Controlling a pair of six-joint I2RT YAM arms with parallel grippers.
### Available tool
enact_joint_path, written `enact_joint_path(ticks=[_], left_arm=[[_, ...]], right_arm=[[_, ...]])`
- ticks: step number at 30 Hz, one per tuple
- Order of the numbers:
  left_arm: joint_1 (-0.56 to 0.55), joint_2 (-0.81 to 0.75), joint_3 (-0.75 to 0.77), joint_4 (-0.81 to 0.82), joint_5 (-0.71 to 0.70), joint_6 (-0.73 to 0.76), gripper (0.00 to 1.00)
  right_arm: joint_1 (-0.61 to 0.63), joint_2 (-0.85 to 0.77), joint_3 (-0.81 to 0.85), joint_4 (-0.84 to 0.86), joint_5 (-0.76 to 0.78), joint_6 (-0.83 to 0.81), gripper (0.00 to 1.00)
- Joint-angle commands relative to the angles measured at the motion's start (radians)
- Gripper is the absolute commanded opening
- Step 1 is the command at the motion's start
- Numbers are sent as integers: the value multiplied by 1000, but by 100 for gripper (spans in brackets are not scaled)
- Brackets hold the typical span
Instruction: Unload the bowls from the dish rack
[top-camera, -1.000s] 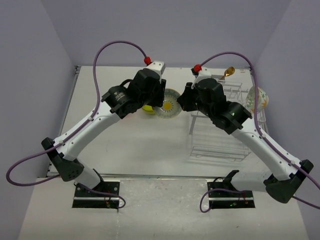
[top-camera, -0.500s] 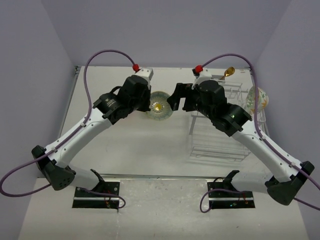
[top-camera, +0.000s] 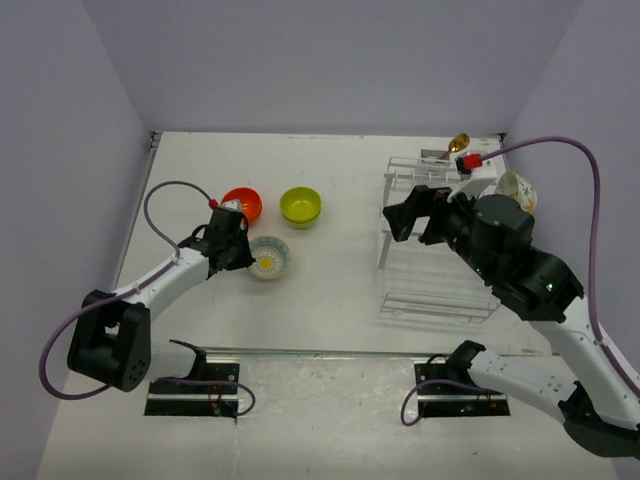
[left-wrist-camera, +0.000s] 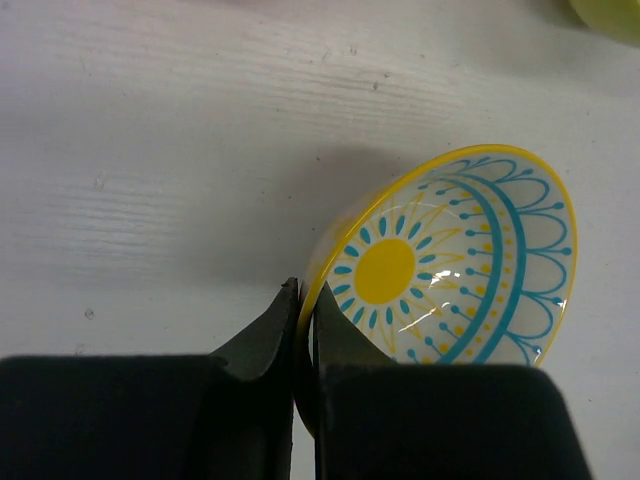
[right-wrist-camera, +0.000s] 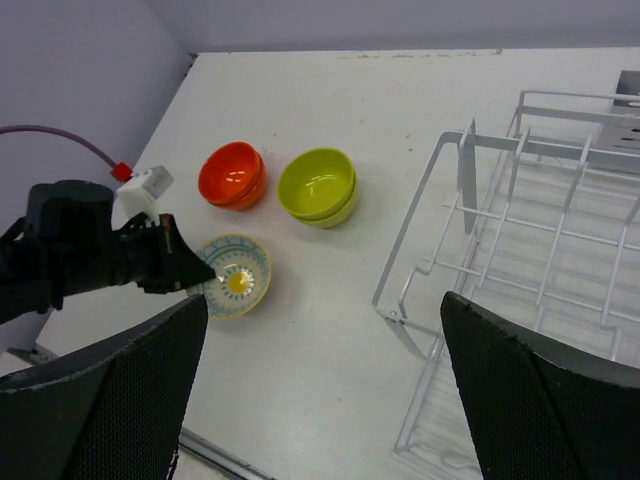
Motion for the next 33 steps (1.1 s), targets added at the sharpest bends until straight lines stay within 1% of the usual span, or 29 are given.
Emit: enact_joint_path(ticks=[1,2,5,7,8,9,10,11,12,13,14,15,16,17,18,19,20,21,22,23,24,25,26,28,29,31,33], left_arm=[[20,4,-46,235,54,-66,0],[20,4,-57,246,54,-71,0],[20,22,-81,273,58,-79,0],[21,34,-89,285,57,-83,1],[23,45,-90,286,61,-82,3],[23,50,-95,289,63,-82,10],[23,51,-97,288,65,-85,16],[23,45,-101,288,68,-85,36],[23,41,-101,283,68,-85,47],[23,31,-100,262,66,-86,55],[23,4,-98,251,75,-80,65],[23,-16,-91,237,77,-79,69],[23,-42,-83,198,109,-65,72],[21,-112,-77,179,126,-62,75],[20,-157,-68,159,167,-60,93],[14,-261,-60,115,178,-53,100],[-12,-318,-29,86,161,-45,100],[-26,-367,-5,46,140,-40,100],[-40,-415,21,-30,118,-24,100],[-54,-486,82,-69,92,-5,100],[-54,-512,116,-110,86,13,100],[-54,-547,150,-190,54,53,100],[-54,-558,214,-227,13,74,100],[-55,-576,259,-310,-21,134,100],[-54,-594,277,-324,-46,153,100],[-54,-630,259,-326,-58,177,100],[-54,-654,186,-288,-43,188,100]], right_arm=[[2,-66,23,-46,-78,-58,99],[1,-111,16,-43,-107,-65,99],[2,-147,34,-73,-77,-96,97],[2,-132,63,-121,48,-139,96],[2,-117,72,-142,95,-154,96],[-1,-79,97,-165,168,-174,97],[-2,-58,111,-219,197,-179,98],[-5,-25,134,-240,228,-185,99],[-9,-15,138,-254,256,-191,99],[-12,-11,141,-259,309,-200,99],[-30,-6,149,-259,337,-209,99],[-45,3,155,-259,359,-237,99],[-62,6,160,-258,382,-255,99],[-85,12,163,-256,395,-274,99],[-149,20,178,-258,408,-307,99],[-183,38,183,-258,419,-326,99],[-241,51,187,-256,452,-360,99],[-258,66,189,-256,477,-380,99],[-271,101,192,-256,503,-398,99],[-286,121,201,-256,546,-433,99],[-291,139,206,-256,578,-437,99],[-295,178,209,-256,604,-456,99],[-306,193,223,-256,615,-505,99],[-315,218,238,-255,609,-533,99],[-329,241,253,-256,619,-561,99],[-343,264,260,-256,675,-588,99],[-361,285,244,-253,716,-614,99]])
